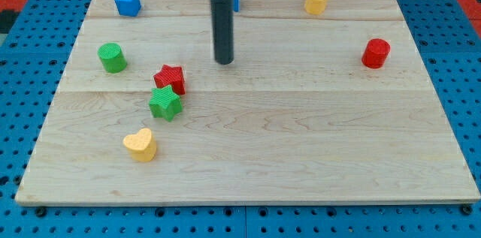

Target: Push the red star towards the bottom left corner of the board

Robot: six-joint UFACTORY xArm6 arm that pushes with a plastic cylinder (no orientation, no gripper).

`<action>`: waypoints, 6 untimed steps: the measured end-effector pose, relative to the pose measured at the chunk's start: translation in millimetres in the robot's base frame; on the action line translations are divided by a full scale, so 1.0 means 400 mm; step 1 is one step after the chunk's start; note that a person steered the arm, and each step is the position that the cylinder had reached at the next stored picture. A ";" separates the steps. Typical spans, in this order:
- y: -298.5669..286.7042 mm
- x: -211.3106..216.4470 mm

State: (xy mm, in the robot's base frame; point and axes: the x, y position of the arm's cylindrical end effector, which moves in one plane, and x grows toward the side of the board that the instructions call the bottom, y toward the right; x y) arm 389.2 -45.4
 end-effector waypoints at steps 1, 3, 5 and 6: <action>-0.043 0.087; -0.282 0.111; -0.307 0.067; -0.333 0.047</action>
